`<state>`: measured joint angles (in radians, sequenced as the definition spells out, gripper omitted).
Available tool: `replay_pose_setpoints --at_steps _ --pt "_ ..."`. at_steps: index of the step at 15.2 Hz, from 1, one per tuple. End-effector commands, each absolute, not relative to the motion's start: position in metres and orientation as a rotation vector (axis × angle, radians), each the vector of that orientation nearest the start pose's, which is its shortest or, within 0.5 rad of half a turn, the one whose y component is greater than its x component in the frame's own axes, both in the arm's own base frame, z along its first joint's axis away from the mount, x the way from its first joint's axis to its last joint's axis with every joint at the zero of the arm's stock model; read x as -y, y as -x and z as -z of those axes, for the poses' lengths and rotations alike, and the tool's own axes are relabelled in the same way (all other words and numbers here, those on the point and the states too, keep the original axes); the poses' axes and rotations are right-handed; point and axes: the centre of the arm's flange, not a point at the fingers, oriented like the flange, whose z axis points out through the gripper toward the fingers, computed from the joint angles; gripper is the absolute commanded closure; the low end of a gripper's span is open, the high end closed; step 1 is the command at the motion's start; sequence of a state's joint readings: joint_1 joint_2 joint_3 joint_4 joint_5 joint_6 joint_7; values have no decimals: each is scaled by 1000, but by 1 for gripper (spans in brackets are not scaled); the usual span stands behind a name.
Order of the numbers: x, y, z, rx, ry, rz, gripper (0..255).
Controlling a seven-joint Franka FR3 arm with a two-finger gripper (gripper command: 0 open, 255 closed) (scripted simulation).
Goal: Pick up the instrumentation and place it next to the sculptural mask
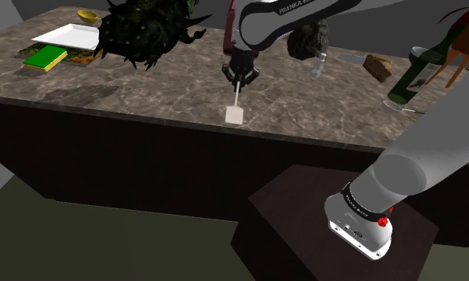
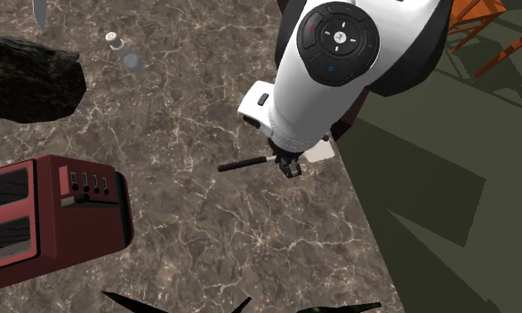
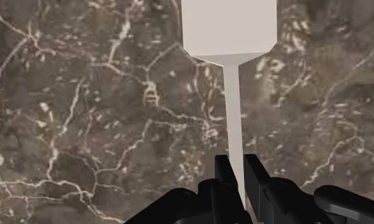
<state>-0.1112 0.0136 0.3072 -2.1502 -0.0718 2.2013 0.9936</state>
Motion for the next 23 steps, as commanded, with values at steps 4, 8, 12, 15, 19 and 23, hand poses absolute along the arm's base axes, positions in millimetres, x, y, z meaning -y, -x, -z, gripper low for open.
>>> replay_pose_setpoints --at_steps 4,8,12,15,19,23 --pt "-103 -534 -425 -1168 2941 98 255" --pt "-103 -534 -446 -1168 2941 98 255" --pt "-103 -534 -467 -1168 2941 98 255" --pt "-103 -534 -483 -1168 2941 98 255" --pt "-103 -534 -504 -1168 2941 98 255" --pt "-103 -534 -526 -1168 2941 98 255"
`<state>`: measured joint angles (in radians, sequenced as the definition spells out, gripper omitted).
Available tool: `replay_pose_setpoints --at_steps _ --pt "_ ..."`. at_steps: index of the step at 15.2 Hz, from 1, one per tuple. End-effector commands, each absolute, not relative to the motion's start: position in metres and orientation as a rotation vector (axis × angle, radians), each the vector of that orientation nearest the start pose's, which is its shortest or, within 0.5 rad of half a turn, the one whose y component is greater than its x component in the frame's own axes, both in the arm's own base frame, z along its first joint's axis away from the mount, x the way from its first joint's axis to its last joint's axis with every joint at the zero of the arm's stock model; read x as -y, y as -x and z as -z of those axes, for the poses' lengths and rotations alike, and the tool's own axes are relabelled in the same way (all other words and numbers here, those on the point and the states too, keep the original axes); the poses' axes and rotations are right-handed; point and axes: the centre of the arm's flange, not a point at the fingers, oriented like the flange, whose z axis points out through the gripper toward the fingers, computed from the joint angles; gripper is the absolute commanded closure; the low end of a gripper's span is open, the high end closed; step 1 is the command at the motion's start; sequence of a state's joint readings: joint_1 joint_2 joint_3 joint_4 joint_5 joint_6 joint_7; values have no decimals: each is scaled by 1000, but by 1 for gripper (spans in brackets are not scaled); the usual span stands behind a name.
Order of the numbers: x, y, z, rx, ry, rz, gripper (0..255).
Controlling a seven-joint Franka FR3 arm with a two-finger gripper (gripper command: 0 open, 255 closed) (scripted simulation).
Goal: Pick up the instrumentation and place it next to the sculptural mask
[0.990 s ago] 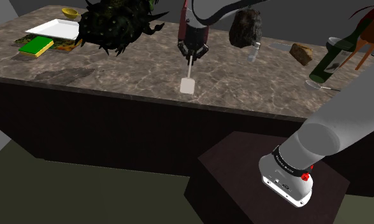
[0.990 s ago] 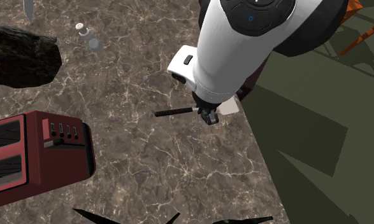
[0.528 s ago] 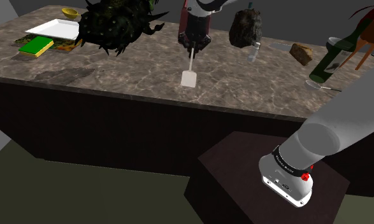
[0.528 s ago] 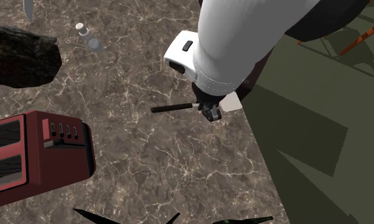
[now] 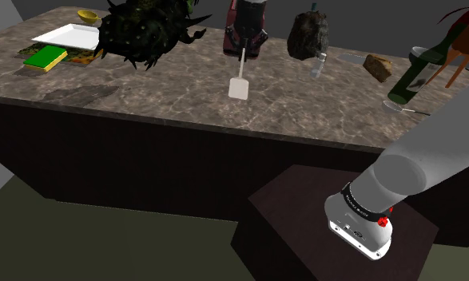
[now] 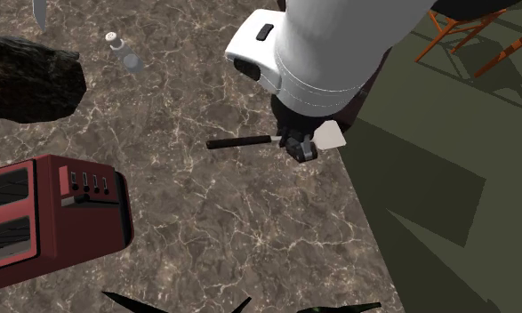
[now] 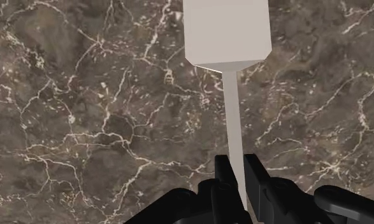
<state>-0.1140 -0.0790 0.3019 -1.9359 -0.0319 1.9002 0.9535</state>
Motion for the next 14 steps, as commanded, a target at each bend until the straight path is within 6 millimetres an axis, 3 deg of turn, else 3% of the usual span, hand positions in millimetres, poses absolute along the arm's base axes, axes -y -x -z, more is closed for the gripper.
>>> replay_pose_setpoints --at_steps 1,14 --pt "-103 -534 -531 -1168 2941 98 255" --pt "-103 -534 -599 -1168 2941 98 255"
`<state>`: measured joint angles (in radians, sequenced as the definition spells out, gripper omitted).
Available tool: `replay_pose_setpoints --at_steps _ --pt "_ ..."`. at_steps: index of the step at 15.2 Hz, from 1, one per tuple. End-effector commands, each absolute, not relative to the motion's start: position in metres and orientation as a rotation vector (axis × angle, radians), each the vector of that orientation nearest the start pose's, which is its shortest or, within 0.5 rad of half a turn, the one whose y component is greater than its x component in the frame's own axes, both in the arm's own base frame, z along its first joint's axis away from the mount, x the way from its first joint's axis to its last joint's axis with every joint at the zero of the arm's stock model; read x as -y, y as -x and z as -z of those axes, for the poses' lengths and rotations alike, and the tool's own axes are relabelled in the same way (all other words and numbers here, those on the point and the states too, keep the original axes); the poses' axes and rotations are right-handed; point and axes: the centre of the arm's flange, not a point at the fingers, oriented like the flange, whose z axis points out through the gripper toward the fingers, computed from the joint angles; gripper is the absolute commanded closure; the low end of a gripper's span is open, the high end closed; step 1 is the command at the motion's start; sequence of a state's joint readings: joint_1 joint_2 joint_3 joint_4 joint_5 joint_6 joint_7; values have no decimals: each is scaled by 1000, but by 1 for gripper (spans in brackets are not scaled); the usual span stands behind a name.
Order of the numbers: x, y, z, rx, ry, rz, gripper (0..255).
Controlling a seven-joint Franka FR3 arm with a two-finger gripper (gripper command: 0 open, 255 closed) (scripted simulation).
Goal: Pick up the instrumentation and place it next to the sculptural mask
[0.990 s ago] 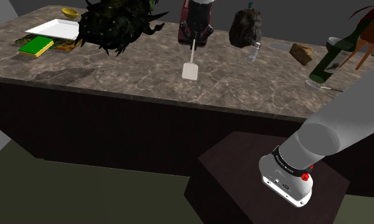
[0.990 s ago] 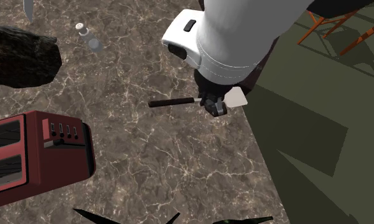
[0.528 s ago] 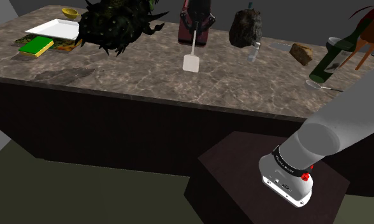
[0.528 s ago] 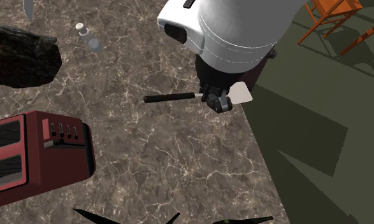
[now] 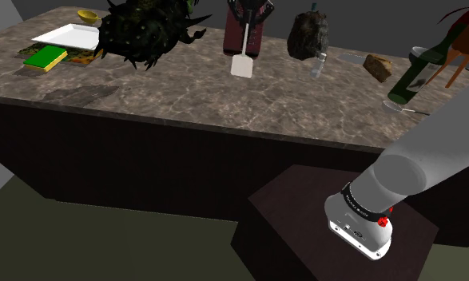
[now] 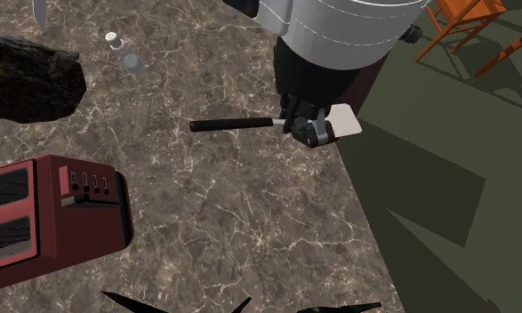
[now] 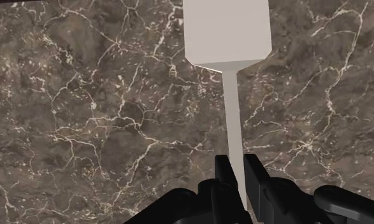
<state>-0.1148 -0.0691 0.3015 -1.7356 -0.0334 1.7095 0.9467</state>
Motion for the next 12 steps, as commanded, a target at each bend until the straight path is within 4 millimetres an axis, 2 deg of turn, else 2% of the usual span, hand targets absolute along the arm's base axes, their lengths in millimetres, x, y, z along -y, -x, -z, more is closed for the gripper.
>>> replay_pose_setpoints --at_steps 1,7,12 --pt "-103 -534 -605 -1168 2941 98 255" --pt "-103 -534 -632 -1168 2941 98 255" --pt "-38 -523 -632 -1168 2941 98 255"
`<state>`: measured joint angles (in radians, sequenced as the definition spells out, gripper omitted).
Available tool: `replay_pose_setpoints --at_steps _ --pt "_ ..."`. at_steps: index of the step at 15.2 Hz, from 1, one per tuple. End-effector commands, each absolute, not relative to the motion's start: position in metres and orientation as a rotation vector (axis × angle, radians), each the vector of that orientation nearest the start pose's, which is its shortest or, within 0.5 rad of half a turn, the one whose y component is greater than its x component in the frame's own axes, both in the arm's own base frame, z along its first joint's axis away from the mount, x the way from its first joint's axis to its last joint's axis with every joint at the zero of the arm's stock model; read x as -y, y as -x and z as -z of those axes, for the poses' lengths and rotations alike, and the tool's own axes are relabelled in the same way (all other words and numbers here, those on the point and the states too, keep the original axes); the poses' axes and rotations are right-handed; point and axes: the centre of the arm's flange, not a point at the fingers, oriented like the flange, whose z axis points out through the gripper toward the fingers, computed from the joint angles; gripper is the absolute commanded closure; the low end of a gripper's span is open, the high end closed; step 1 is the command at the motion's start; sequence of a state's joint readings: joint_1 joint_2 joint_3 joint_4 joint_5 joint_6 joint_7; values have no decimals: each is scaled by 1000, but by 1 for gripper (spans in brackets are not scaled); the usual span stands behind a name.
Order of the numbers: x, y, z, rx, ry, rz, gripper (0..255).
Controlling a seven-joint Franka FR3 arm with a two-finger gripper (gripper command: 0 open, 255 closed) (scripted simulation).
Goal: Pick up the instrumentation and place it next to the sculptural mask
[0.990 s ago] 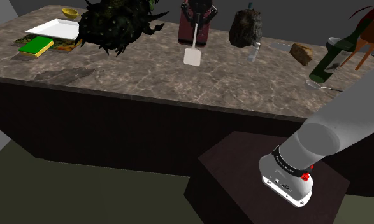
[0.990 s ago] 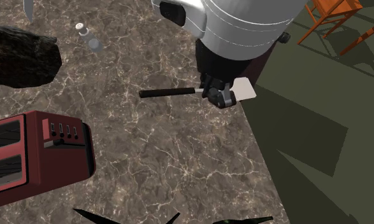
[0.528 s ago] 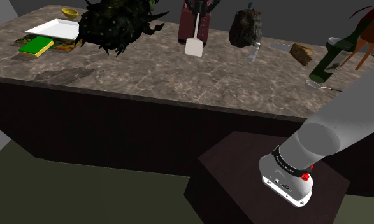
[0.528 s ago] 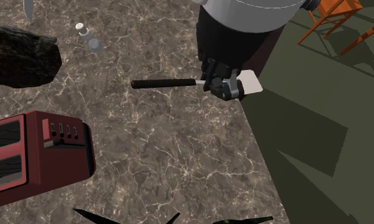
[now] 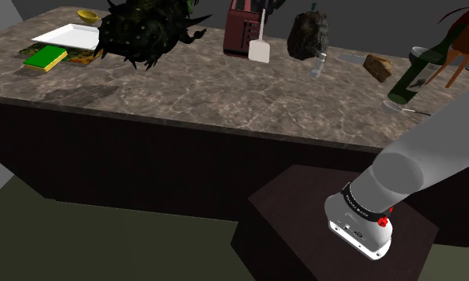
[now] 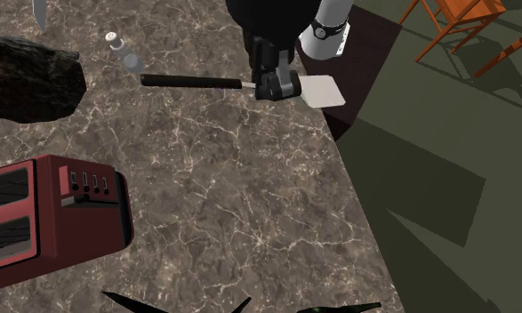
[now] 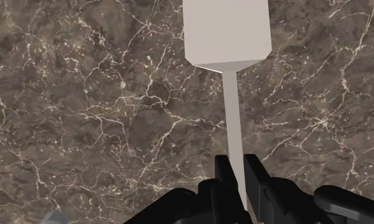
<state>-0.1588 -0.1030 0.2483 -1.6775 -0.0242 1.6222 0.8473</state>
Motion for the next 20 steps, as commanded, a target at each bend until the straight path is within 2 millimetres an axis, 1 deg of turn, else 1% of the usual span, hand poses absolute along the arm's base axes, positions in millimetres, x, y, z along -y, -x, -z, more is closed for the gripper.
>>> replay_pose_setpoints --at_steps 1,20 --pt "-24 -521 -632 -1168 2941 98 255" --pt "223 -478 -633 -1168 2941 98 255"
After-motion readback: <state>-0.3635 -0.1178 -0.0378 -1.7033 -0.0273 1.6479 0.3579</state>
